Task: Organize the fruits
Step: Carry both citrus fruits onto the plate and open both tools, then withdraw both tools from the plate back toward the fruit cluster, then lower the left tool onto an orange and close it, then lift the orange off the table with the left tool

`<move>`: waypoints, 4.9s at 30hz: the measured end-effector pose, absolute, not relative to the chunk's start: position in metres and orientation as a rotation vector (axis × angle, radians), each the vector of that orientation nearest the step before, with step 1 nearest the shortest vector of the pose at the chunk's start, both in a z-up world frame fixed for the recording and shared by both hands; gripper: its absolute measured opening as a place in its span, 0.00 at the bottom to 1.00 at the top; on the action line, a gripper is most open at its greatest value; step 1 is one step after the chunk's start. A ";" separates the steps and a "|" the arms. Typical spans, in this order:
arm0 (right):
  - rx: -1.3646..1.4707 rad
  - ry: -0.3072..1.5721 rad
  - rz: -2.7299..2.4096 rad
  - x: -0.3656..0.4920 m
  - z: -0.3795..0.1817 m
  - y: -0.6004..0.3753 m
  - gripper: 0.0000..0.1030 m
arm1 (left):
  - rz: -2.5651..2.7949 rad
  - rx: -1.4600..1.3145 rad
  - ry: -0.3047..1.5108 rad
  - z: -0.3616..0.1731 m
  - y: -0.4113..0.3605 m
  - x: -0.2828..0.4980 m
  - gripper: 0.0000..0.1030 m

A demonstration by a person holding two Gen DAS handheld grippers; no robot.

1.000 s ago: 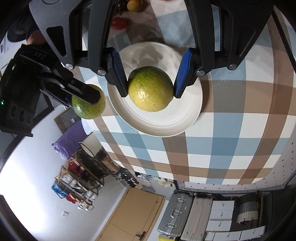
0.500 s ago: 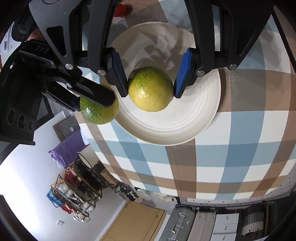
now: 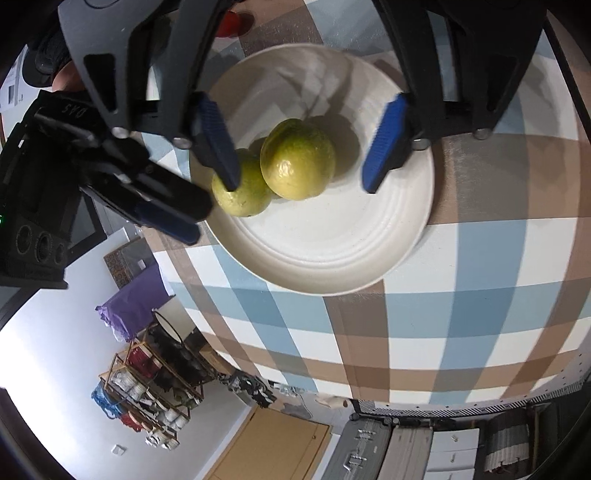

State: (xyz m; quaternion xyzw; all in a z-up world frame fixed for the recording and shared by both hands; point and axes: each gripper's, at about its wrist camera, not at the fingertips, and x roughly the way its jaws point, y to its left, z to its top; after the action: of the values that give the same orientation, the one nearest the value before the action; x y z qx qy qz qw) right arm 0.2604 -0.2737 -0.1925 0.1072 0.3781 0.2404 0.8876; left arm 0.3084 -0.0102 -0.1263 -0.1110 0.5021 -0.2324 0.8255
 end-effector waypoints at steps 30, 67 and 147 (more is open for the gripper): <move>0.212 0.603 0.481 0.154 -0.143 -0.297 0.85 | -0.292 -0.164 0.854 -0.070 0.035 0.183 0.99; 0.112 0.546 0.495 0.074 -0.140 -0.275 0.94 | -0.250 -0.205 0.976 -0.133 0.063 0.101 0.99; -0.040 0.734 0.642 0.042 -0.209 -0.188 0.94 | -0.245 -0.224 0.864 -0.086 0.117 0.078 0.32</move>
State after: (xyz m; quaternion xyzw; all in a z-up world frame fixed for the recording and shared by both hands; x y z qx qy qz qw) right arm 0.0418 -0.1884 -0.2089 -0.0192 0.3524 0.3083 0.8834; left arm 0.0784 0.1173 -0.0861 -0.1078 0.4169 -0.1180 0.8948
